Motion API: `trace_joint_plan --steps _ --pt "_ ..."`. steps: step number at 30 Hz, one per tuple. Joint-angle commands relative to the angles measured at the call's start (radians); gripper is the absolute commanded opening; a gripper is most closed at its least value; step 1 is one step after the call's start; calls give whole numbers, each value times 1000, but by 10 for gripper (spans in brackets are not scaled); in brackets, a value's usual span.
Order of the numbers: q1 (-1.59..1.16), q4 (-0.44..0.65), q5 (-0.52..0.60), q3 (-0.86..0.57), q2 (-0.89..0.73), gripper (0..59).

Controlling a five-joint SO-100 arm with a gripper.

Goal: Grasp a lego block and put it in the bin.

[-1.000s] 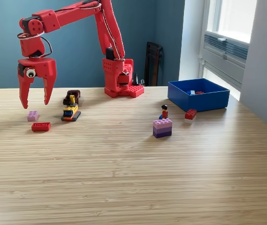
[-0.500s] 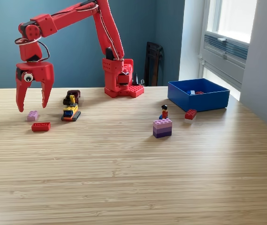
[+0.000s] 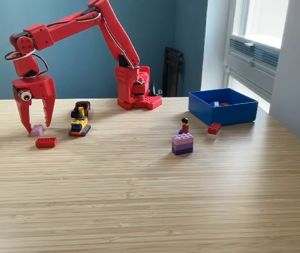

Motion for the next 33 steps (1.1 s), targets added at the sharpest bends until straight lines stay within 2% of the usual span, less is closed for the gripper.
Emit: trace_joint_plan --steps 1,11,12,19,22,24,33 --pt "-2 31 -6 -58 -20 68" --pt "-43 32 -26 -67 -26 39" --pt "-46 32 -26 -71 -23 1" --pt "-87 40 -11 -11 -9 1" --pt "-117 92 8 -8 -5 1" --pt "-150 166 18 -71 6 1" --pt "-331 229 29 -86 325 1"
